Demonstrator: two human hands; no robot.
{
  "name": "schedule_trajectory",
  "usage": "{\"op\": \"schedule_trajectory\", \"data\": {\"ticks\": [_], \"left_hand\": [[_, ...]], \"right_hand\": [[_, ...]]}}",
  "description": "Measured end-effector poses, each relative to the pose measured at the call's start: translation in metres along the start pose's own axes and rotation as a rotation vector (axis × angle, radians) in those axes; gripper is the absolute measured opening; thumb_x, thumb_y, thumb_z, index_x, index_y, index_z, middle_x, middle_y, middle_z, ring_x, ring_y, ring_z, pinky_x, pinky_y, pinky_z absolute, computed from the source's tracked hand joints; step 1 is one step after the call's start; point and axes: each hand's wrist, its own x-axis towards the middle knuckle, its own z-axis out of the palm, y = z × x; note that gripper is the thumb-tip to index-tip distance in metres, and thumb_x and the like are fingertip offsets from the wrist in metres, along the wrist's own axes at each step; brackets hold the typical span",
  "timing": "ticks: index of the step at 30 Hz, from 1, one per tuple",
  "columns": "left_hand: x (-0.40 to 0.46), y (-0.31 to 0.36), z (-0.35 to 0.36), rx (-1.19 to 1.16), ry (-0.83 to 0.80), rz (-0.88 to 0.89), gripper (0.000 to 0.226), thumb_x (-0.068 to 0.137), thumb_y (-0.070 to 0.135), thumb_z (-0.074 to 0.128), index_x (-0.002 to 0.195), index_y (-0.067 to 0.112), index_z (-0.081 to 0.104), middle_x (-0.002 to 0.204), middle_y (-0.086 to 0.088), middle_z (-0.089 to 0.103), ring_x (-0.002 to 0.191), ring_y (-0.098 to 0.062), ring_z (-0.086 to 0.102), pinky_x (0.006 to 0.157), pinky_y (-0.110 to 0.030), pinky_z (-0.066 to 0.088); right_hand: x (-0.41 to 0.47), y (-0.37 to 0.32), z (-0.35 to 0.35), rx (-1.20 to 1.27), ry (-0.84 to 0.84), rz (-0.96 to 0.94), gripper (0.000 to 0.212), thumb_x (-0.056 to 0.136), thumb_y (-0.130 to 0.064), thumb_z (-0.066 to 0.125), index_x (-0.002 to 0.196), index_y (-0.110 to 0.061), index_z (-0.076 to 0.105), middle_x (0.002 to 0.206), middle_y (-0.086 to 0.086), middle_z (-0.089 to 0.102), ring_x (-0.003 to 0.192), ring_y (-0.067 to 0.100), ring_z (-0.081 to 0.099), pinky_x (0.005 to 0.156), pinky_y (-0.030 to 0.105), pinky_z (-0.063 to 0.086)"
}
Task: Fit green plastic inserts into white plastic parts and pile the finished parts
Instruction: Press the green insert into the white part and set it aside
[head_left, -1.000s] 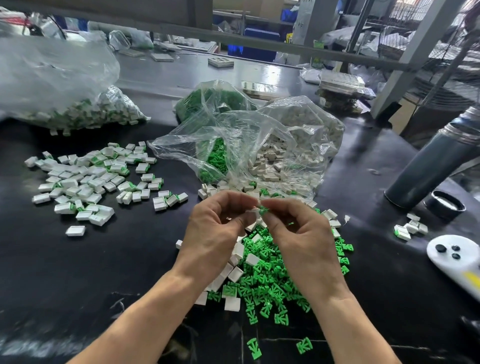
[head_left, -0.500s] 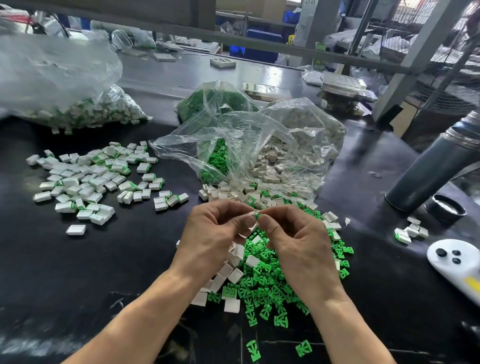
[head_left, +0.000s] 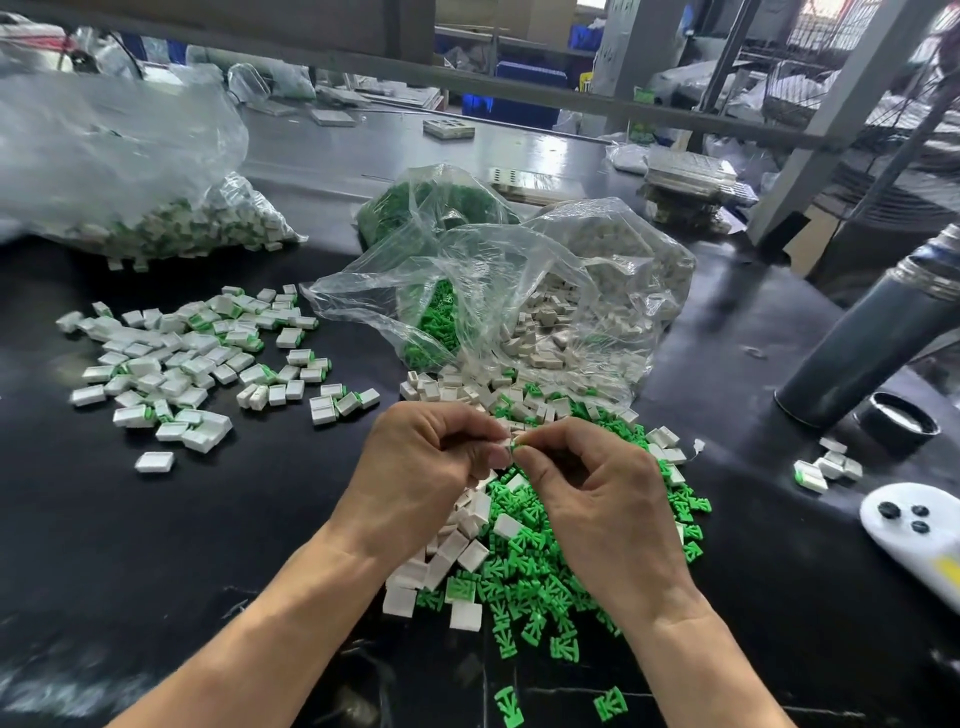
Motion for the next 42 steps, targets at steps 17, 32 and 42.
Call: {"op": "schedule_trajectory", "data": {"ticks": [17,32,42], "left_hand": [[0.002,0.0,0.001,-0.158,0.025,-0.002,0.013,0.081,0.004,0.079,0.083,0.017,0.081,0.078,-0.004,0.077,0.069,-0.009,0.067,0.063,-0.02,0.053],[-0.008,0.008,0.024,-0.077,-0.06,0.075,0.008,0.084,0.008,0.081,0.09,0.013,0.078,0.104,-0.003,0.073,0.086,-0.027,0.071,0.079,-0.042,0.06],[-0.014,0.009,0.031,-0.08,-0.02,0.078,0.007,0.087,0.005,0.079,0.093,0.008,0.077,0.103,-0.005,0.073,0.094,-0.027,0.071,0.084,-0.051,0.059]], "right_hand": [[0.003,-0.003,0.009,0.437,0.051,0.209,0.017,0.097,-0.022,0.069,0.088,-0.029,0.081,0.075,0.011,0.073,0.057,0.014,0.055,0.049,0.028,0.048],[0.002,-0.013,0.026,0.649,0.033,0.323,0.059,0.112,-0.036,0.036,0.072,-0.037,0.079,0.053,-0.013,0.063,0.046,-0.002,0.057,0.042,0.011,0.041],[0.004,-0.005,0.03,0.508,0.123,0.245,0.052,0.099,-0.041,0.035,0.073,-0.028,0.078,0.072,-0.01,0.074,0.073,0.004,0.071,0.068,0.023,0.053]]}}
